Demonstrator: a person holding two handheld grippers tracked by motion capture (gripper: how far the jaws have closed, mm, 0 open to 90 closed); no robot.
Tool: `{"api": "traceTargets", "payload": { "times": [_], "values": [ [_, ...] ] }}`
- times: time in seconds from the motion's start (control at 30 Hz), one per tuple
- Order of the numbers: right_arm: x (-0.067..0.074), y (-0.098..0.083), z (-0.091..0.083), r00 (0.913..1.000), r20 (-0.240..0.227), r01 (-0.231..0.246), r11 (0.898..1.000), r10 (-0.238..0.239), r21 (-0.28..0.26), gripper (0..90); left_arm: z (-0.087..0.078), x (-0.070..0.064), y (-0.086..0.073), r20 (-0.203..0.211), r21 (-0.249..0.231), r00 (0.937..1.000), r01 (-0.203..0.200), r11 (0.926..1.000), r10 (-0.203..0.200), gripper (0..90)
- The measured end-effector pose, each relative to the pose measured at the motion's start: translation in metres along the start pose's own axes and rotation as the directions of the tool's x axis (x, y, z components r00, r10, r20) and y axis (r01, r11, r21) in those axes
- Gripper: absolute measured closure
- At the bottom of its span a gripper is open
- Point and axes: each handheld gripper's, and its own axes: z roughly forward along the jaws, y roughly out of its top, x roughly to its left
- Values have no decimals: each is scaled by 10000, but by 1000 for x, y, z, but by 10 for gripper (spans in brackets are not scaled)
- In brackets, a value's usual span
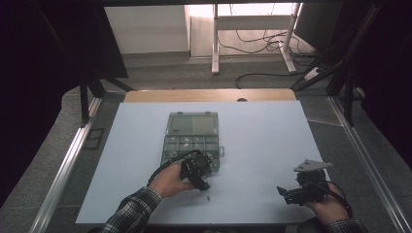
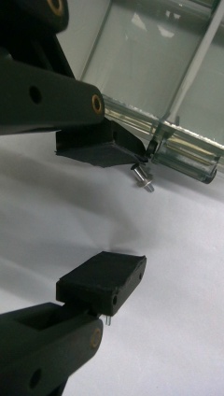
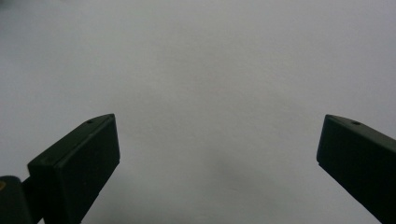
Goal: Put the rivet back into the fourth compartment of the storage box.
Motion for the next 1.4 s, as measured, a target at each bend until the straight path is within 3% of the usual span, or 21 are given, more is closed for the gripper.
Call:
{"api": "traceTargets", "payload": {
  "times": [0.17, 0.2, 0.43, 0.63, 0.77, 0.9, 1.0, 1.17, 1.4],
  "values": [
    [0, 0, 0, 10000, -3, 10, 10000, -10, 5, 0, 0, -3, 1, 312, -10, 9993, -186, 9998, 186, 450],
    [0, 0, 0, 10000, -5, 11, 10000, -11, 3, 0, -1, -4, 1, 237, 87, 9992, -333, 9994, 330, 459],
    [0, 0, 0, 10000, -9, 25, 10000, -25, 9, 0, 0, -4, 3, -127, 155, 9994, -325, 9994, 327, 541],
    [0, 0, 0, 10000, -33, 42, 10000, -42, 59, 0, 1, -7, 8, -636, 283, 9970, -420, 9987, 437, 691],
    [0, 0, 0, 10000, -37, 46, 10000, -45, 67, 0, 1, -12, 10, -725, 428, 9949, -678, 9968, 707, 802],
    [0, 0, 0, 10000, -35, 41, 10000, -40, 67, 0, 1, -14, 12, -842, 532, 9941, -642, 9965, 685, 819],
    [0, 0, 0, 10000, -38, 67, 10000, -66, 71, 0, 1, -13, 11, -769, 480, 9952, -574, 9972, 610, 822],
    [0, 0, 0, 10000, -44, 42, 10000, -42, 57, 0, -1, -7, 7, -176, 83, 9996, -230, 9997, 232, 822],
    [0, 0, 0, 10000, -28, 30, 10000, -30, 28, 0, -14, -4, 0, -16, -536, 10000, -17, 9986, 16, 822]
  ]
}}
